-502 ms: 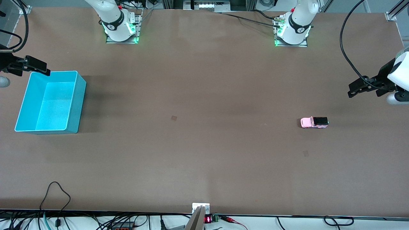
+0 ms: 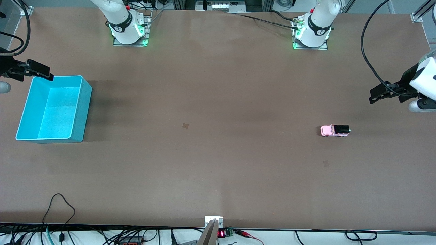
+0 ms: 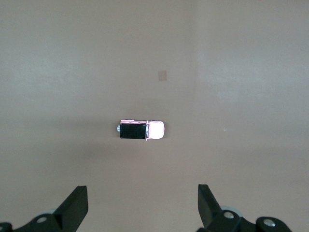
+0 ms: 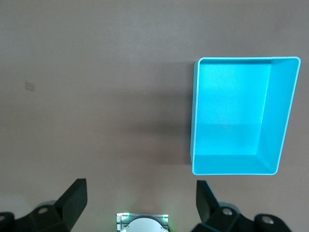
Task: Wind and store pink jeep toy
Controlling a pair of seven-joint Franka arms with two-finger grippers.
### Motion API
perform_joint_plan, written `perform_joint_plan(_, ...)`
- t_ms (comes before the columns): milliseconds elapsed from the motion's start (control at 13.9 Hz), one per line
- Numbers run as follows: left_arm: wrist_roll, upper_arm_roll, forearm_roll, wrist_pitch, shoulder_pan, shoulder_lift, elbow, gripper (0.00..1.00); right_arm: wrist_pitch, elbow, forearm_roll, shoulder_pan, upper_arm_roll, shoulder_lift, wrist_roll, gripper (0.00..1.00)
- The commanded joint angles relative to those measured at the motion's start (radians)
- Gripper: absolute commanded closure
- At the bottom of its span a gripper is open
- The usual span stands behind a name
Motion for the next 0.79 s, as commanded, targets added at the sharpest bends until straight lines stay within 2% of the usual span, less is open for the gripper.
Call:
perform_joint_plan(0,0.007,-0.008,-0.004,-0.003,-0.009,0.048,-0.008,0.00,0.008,-0.006,-0.014,-0.014,0.016,-0.007,0.002,0.00)
perform_joint_plan(430,0.018,-0.014,-0.009,0.032,-0.032,0.210,-0.031,0.00,0.025,-0.003,-0.014,-0.022,0.012,0.008,-0.010,0.00)
perform_joint_plan(502,0.052,-0.014,-0.004,0.085,-0.030,0.207,-0.085,0.00,0.023,-0.003,-0.014,-0.022,0.012,0.008,-0.012,0.00)
perform_joint_plan(717,0.324,-0.018,0.008,0.269,-0.014,0.208,-0.215,0.00,0.021,-0.003,-0.014,-0.022,0.012,0.008,-0.012,0.00)
